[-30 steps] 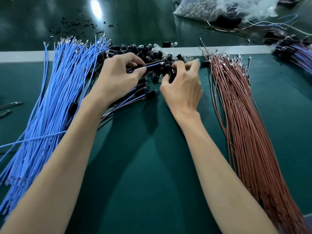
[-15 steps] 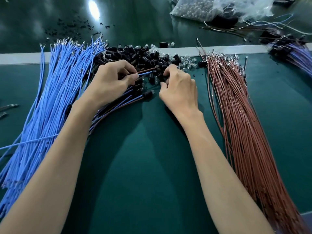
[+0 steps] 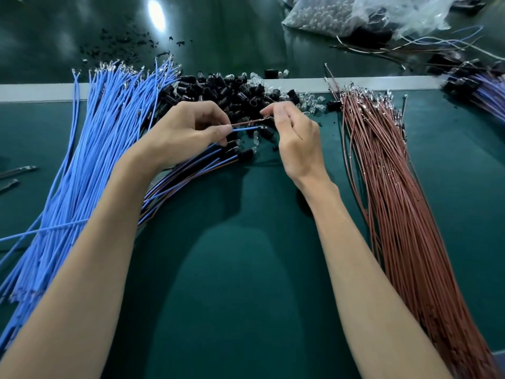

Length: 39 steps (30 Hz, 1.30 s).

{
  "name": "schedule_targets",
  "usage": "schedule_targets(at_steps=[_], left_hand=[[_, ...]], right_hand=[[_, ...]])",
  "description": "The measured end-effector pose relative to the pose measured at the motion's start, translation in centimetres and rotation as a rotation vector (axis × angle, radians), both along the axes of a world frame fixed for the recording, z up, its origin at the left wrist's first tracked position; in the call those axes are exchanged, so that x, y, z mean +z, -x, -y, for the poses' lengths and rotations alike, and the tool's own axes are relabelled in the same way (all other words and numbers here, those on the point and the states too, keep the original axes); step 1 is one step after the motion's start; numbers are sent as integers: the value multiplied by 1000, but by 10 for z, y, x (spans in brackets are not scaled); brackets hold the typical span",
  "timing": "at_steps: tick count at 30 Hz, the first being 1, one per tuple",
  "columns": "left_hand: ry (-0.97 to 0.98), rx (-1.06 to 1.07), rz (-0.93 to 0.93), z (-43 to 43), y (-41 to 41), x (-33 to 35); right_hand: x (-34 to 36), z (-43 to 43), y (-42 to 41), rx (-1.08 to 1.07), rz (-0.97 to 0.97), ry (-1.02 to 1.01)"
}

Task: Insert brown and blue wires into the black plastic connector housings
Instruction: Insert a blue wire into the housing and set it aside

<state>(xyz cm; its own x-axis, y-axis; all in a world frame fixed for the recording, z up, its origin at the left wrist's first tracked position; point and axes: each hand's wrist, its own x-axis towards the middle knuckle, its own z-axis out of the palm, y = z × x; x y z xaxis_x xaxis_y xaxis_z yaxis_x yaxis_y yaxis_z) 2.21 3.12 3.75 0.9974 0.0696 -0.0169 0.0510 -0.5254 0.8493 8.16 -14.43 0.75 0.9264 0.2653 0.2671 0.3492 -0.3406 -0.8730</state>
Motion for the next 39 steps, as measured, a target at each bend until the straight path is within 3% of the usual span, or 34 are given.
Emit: schedule_targets(at_steps=[4, 18, 30, 39], left_hand=[[25, -19, 11, 4, 2, 1], [32, -40, 37, 18, -5, -5], [43, 30, 39, 12, -5, -7], [77, 93, 148, 19, -7, -8]], right_hand=[[1, -1, 3, 111, -23, 46], [-2, -5, 3, 194, 19, 41], [-5, 1, -2, 254, -128, -165], [-4, -2, -1, 220, -15, 3]])
